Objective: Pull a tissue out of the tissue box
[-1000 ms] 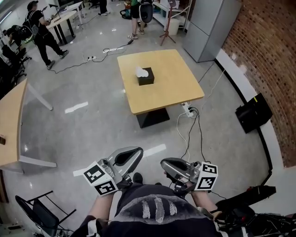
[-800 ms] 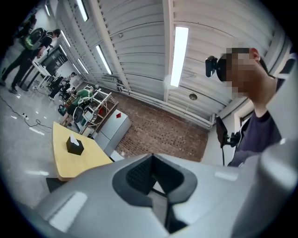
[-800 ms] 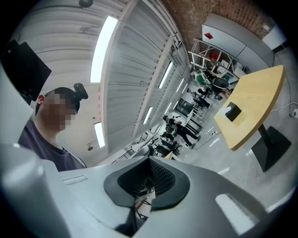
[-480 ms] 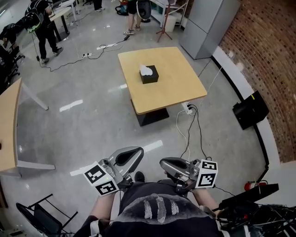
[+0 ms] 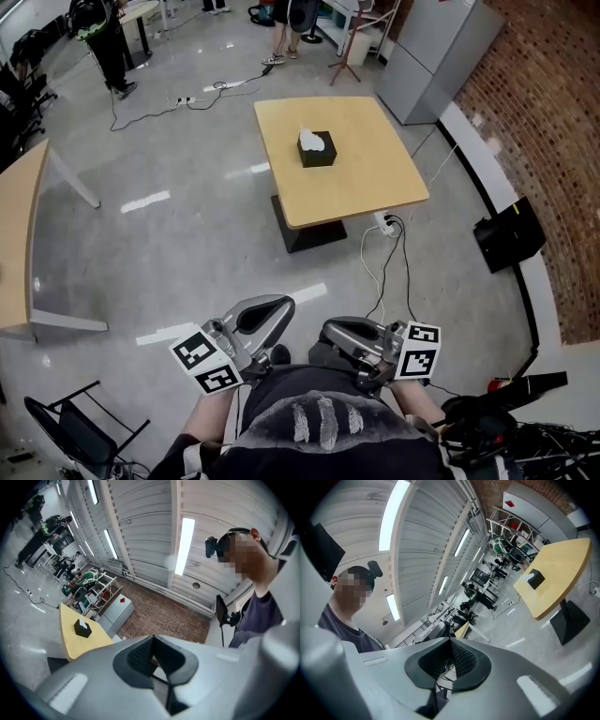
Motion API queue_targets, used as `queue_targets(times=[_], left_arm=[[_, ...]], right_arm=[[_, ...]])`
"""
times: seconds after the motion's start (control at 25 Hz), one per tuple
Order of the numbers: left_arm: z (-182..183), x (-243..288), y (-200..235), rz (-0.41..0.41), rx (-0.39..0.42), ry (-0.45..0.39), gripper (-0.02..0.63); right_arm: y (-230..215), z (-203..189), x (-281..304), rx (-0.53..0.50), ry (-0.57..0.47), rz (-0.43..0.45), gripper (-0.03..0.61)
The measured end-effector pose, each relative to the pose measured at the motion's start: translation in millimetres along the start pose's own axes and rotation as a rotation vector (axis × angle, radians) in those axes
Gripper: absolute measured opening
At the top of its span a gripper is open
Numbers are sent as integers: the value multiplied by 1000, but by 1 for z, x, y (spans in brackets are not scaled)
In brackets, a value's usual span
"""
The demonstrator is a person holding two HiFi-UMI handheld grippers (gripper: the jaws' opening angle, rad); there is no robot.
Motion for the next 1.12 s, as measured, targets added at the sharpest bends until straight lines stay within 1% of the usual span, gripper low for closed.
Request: queue_targets(times=[0.24, 0.52, 0.64, 0.84, 1.12], left_arm=[[2, 3, -6, 32, 29, -3, 2], [0, 26, -12, 72, 54, 38, 2], [-3, 49, -13, 83, 79, 63, 2], [-4, 95, -11, 96, 129, 107, 2], [-12, 175, -16, 81, 171, 146, 2]], right_arm=[[-1, 5, 6, -3, 15, 60, -3], [-14, 24, -3, 13, -9, 120, -3], [-26, 40, -19, 43, -53, 139, -3], [-52, 74, -51, 52, -126, 131, -3], [-89, 118, -97, 32, -151, 145, -3]])
Point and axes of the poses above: the fingertips, and each gripper's own axes: x forward along the fingers, y to its left, z out of its top, the point moved 2 cm from there along -x, backward along the fingers, and after that the axes turned 3 degrees about -y, right-handed, at the moved point
